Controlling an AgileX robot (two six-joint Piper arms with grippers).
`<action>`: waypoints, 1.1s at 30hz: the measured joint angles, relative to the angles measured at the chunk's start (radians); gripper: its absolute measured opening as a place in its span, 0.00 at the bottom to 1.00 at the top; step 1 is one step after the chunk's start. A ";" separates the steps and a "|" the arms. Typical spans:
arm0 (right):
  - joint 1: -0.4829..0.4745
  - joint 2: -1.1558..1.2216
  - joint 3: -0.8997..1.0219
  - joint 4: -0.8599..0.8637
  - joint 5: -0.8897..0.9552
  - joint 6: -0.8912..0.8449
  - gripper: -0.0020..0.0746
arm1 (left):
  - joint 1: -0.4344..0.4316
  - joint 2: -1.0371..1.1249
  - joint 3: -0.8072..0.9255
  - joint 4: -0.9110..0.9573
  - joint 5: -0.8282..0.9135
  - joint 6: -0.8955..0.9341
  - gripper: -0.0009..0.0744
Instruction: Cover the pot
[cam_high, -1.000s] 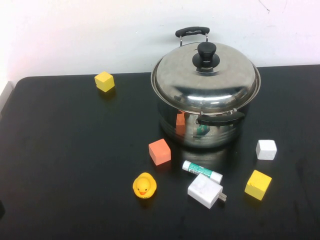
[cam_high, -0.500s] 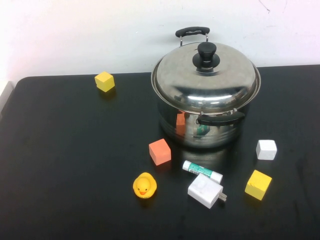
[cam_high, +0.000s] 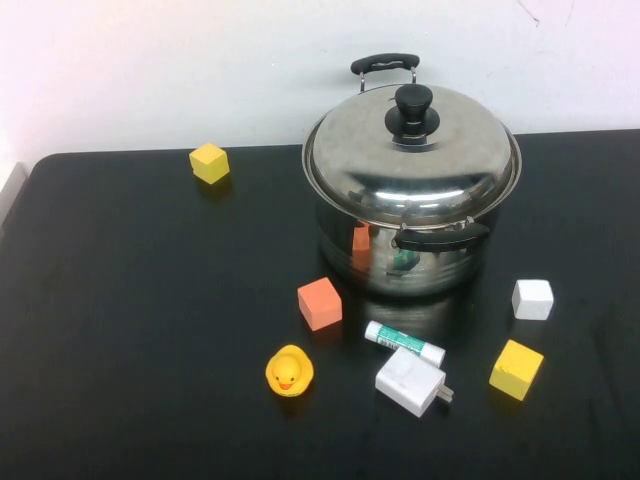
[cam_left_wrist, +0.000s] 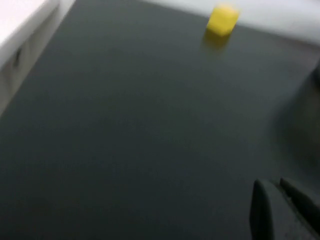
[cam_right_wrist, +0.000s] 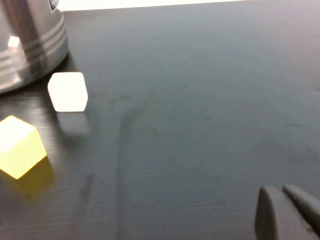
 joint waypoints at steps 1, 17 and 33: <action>0.000 0.000 0.000 0.000 0.000 0.000 0.02 | 0.002 -0.006 0.024 0.012 0.007 -0.011 0.01; 0.000 0.000 0.000 0.000 0.000 0.000 0.02 | -0.077 -0.011 0.045 0.100 -0.020 -0.127 0.01; 0.000 0.000 0.000 0.000 0.000 0.000 0.02 | -0.105 -0.011 0.045 0.101 -0.021 -0.086 0.01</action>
